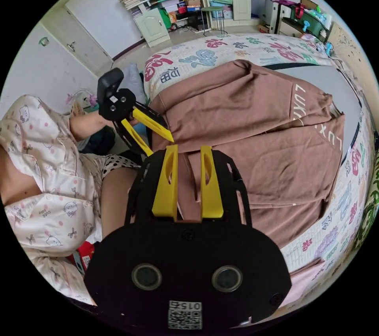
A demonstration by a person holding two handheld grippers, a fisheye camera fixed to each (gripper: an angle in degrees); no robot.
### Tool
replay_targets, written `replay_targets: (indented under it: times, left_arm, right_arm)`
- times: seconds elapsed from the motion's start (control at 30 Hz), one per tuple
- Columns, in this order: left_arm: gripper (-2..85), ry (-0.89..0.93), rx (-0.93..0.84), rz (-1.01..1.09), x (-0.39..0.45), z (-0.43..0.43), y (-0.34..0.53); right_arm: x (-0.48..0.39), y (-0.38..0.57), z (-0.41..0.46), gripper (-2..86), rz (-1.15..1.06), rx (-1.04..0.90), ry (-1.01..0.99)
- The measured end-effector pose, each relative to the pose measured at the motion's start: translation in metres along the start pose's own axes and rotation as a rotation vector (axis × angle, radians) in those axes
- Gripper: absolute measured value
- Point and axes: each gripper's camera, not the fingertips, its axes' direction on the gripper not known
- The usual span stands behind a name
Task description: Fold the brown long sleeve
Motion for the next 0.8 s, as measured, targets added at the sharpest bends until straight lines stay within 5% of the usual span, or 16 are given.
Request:
replay_targets:
  times: [0.33, 0.8]
  left_arm:
    - [8.0, -0.317, -0.061, 0.061, 0.034, 0.049, 0.005]
    - [11.2, -0.477, -0.224, 0.155, 0.063, 0.065, 0.005]
  right_arm:
    - [-0.024, 0.006, 0.067, 15.5, 0.066, -0.075, 0.142]
    - [-0.047, -0.027, 0.073, 2.1, -0.034, -0.177, 0.339]
